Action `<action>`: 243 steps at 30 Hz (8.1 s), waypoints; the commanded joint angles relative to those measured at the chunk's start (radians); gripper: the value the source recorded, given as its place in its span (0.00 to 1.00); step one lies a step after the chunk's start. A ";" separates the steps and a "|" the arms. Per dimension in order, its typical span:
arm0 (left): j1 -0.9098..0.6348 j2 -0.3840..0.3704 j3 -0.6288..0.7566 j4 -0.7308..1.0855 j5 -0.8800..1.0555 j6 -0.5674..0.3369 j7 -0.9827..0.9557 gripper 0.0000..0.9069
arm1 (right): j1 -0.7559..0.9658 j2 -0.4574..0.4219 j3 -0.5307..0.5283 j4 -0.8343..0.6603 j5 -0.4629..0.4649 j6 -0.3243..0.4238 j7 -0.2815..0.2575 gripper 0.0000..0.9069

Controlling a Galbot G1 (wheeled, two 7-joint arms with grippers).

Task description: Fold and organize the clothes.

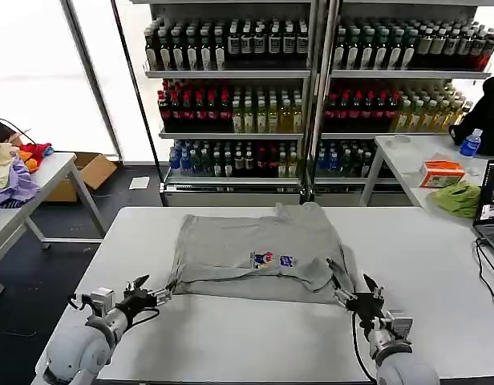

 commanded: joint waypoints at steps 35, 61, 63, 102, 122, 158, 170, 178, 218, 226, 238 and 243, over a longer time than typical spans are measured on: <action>0.267 -0.156 -0.092 -0.156 -0.024 0.012 -0.017 0.00 | -0.154 -0.092 0.001 0.100 0.035 -0.015 -0.040 0.00; 0.594 -0.192 -0.332 -0.404 0.150 0.030 0.081 1.00 | -0.475 -0.122 0.102 0.277 0.093 -0.053 -0.043 1.00; 0.583 -0.174 -0.364 -0.397 0.139 0.030 0.081 1.00 | -0.458 -0.126 0.130 0.278 0.139 -0.043 -0.044 1.00; -0.398 0.177 0.123 0.377 -0.118 0.027 0.240 1.00 | 0.909 -0.164 -0.397 -0.789 0.102 -0.113 -0.451 1.00; -0.455 0.075 0.206 0.442 -0.051 0.027 0.230 0.93 | 0.949 -0.072 -0.464 -0.930 0.094 -0.103 -0.420 1.00; -0.384 0.062 0.168 0.287 -0.139 -0.063 0.032 0.00 | 0.818 -0.115 -0.336 -0.665 0.364 -0.104 -0.362 0.00; -0.124 0.125 0.013 -0.032 -0.150 -0.078 0.013 0.00 | 0.510 -0.279 -0.156 -0.269 0.512 -0.114 -0.330 0.00; 0.064 0.136 -0.060 -0.149 -0.132 -0.043 -0.015 0.00 | 0.144 -0.320 0.068 0.036 0.525 -0.128 -0.283 0.00; 0.501 -0.091 -0.236 -0.353 0.072 -0.182 -0.005 1.00 | -0.257 -0.170 0.335 0.039 0.287 0.425 -0.379 1.00; 0.421 -0.218 -0.123 -0.245 0.141 -0.268 -0.084 1.00 | -0.256 -0.147 0.319 -0.056 0.254 0.490 -0.392 1.00; 0.341 -0.294 -0.058 -0.123 0.149 -0.316 -0.121 1.00 | -0.258 -0.144 0.318 -0.026 0.324 0.428 -0.331 1.00; 0.345 -0.300 -0.051 -0.117 0.112 -0.301 -0.109 0.68 | -0.264 -0.139 0.332 -0.010 0.383 0.398 -0.308 1.00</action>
